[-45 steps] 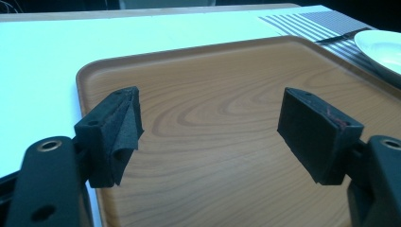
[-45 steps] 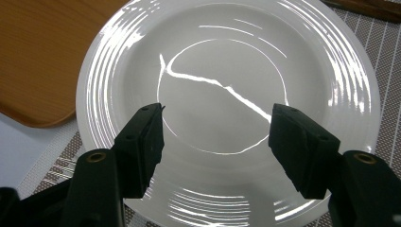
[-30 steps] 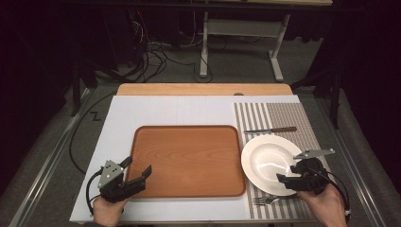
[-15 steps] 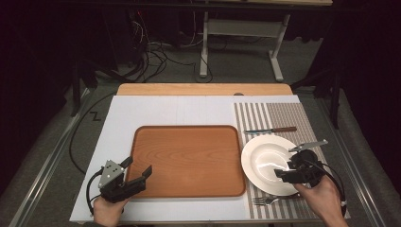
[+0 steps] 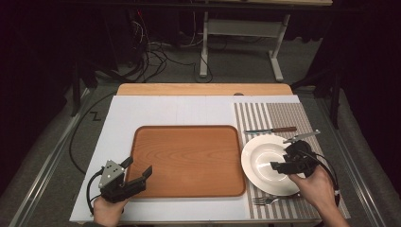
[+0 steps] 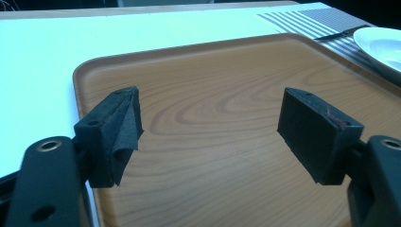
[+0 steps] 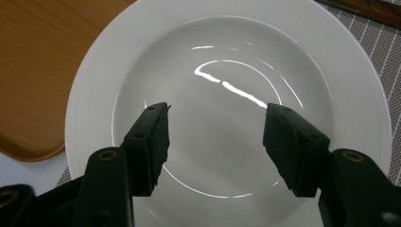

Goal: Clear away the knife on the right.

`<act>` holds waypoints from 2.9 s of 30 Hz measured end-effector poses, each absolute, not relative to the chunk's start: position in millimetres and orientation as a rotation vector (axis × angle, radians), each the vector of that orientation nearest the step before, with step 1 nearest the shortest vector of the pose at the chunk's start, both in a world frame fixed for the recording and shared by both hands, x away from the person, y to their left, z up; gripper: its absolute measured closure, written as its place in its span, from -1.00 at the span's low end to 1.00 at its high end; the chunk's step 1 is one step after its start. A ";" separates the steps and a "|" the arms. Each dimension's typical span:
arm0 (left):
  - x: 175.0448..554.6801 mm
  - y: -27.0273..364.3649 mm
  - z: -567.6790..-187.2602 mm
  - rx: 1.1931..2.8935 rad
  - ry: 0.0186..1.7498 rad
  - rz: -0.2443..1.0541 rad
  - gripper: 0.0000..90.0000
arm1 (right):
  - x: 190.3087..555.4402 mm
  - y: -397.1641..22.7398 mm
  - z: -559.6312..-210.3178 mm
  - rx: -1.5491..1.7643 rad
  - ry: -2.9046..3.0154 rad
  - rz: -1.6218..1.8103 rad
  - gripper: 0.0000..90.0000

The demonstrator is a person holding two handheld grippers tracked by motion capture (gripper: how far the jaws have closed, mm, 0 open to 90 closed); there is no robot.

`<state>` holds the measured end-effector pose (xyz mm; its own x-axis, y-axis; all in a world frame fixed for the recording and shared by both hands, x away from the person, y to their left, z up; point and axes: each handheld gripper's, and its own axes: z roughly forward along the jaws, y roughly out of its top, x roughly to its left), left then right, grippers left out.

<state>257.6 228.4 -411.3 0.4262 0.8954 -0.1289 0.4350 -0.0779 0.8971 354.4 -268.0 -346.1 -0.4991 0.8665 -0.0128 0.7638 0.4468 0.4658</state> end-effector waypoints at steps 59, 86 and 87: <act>258.9 225.9 -412.5 1.710 1.164 0.576 -0.47 | 433.1 -252.4 -348.4 1.455 2.357 0.577 -0.06; 259.8 224.4 -413.1 1.719 1.161 0.572 -0.47 | 481.5 -257.0 -350.3 1.504 2.334 0.535 -0.07; 259.8 224.3 -413.1 1.720 1.161 0.572 -0.47 | 482.7 -257.4 -351.0 1.512 2.337 0.532 -0.07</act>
<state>259.8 224.3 -413.1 0.4402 0.8896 -0.1221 0.4456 -0.0983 0.8898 482.7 -257.4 -351.0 -0.3969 0.9162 -0.0545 0.8024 0.3752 0.4641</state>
